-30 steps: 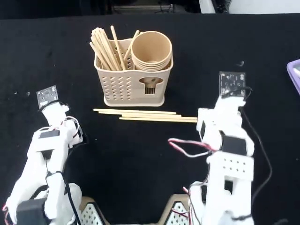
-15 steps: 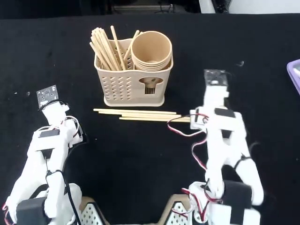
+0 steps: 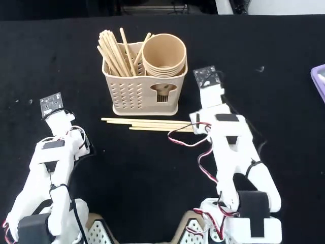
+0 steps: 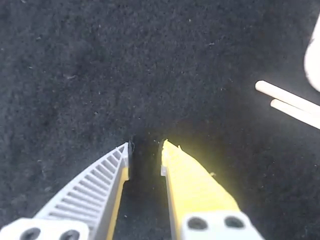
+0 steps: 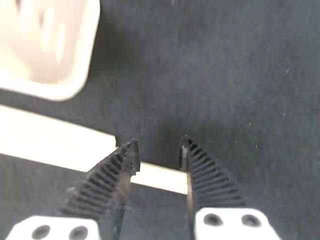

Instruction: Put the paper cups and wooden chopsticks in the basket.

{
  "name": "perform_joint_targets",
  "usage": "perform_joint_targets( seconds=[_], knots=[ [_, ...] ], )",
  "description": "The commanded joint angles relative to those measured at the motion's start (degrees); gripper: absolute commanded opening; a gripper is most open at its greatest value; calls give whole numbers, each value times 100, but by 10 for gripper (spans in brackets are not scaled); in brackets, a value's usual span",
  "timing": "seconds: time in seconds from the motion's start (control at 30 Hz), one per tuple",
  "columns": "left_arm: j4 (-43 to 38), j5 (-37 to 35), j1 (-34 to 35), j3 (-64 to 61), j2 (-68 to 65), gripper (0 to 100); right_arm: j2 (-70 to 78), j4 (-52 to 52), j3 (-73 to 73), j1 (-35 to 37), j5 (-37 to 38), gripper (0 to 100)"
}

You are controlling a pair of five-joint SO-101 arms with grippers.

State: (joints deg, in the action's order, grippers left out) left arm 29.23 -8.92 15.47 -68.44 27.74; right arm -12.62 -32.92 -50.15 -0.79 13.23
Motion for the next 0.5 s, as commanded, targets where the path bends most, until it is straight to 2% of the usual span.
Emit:
perform_joint_targets(
  seconds=[0.0,0.27,0.47],
  knots=[
    [-9,53,-57,321,0,116,13,448,233,114,-774,117],
    [0,53,-48,321,9,116,866,1064,286,123,-1486,113],
    [0,53,-48,321,9,116,1174,1292,295,141,-1512,113]
  ],
)
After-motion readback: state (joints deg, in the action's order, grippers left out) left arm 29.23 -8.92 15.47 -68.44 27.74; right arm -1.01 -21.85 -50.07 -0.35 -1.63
